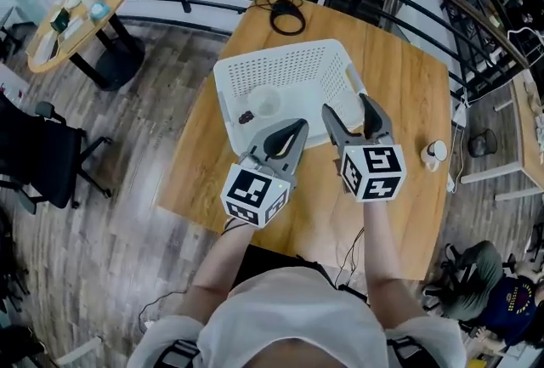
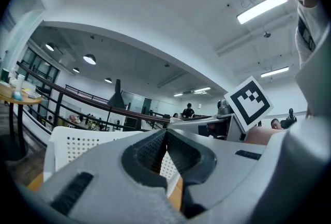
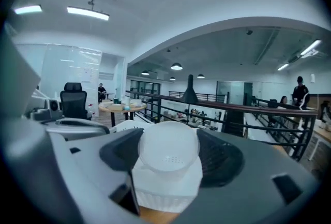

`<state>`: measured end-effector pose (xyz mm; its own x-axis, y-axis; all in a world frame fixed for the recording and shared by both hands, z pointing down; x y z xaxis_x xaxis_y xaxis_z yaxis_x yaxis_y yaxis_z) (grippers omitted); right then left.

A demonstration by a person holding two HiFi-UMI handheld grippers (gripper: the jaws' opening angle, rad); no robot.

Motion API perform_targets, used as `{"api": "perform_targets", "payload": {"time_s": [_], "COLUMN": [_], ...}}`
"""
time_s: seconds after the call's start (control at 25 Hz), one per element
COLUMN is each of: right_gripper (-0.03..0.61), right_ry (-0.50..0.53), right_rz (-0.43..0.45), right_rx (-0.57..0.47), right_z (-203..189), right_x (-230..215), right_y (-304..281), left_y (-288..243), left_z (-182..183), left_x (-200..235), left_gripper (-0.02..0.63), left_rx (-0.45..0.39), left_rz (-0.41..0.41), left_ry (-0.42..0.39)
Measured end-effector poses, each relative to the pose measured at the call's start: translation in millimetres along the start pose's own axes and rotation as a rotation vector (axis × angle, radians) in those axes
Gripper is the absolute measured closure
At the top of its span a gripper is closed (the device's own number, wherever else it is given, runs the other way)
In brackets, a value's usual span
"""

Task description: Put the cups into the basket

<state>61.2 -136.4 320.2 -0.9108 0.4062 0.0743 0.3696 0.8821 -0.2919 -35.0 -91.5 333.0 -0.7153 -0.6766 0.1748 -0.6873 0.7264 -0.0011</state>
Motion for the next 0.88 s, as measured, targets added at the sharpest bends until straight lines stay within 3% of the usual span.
{"api": "perform_targets", "payload": {"time_s": [0.16,0.36,0.88], "right_gripper": [0.247,0.247,0.247], "right_ry": [0.023,0.056,0.069], "right_rz": [0.095,0.128,0.101], "right_rx": [-0.006,-0.004,-0.012], "right_z": [20,33,54], "right_x": [36,58,22], "right_y": [-30,-48,-93], "left_y": [20,27,-36], "left_z": [7,16,48], "left_x": [27,45,83], "left_gripper": [0.604,0.604,0.604], "left_rx": [-0.012,-0.020,-0.048], "left_rz": [0.065,0.081,0.011], "left_ry": [-0.004,-0.012,-0.065]}}
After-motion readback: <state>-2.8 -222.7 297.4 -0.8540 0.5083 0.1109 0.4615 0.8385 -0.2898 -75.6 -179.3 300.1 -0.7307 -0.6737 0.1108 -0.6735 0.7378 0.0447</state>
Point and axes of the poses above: the fingertips, and each gripper's own axes: y backward along the fingers, x to its left, z out of its top, the point moved 2 cm from there along y, backward along the fingers, and after that the axes turned 2 degrees about x, right-handed, at the moved point
